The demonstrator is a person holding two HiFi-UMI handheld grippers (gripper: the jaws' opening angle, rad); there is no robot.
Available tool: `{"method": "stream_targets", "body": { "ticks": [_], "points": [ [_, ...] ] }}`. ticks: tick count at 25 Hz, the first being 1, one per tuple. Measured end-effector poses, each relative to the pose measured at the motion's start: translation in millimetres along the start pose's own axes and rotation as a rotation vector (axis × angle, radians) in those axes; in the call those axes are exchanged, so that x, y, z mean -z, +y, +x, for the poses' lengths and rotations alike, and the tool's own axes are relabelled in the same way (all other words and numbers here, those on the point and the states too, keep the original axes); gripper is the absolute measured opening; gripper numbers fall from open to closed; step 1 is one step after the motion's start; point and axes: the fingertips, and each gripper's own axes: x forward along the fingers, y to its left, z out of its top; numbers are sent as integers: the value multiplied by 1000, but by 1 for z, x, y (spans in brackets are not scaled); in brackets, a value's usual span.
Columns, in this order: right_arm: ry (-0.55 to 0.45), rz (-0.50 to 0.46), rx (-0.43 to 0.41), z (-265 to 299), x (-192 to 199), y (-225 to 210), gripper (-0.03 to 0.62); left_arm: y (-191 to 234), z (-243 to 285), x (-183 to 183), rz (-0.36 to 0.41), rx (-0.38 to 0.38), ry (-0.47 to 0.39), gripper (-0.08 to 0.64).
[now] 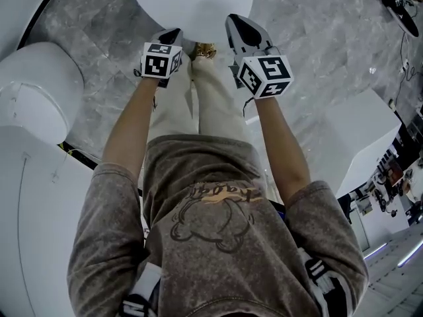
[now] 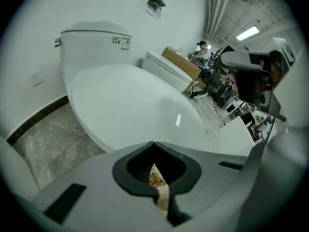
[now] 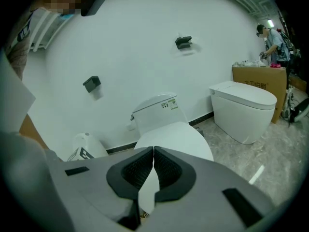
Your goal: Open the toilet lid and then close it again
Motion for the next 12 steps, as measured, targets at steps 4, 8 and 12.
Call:
{"method": "stream_targets", "body": {
  "ticks": [4, 8, 12],
  "points": [
    [13, 10, 4, -2, 16, -4, 29, 6, 14, 9, -11, -20, 9, 9],
    [27, 16, 8, -4, 28, -10, 28, 8, 26, 17, -10, -43, 36, 9],
    [34, 18, 8, -6, 35, -12, 29, 10, 36, 23, 8, -67, 52, 9]
  ]
}}
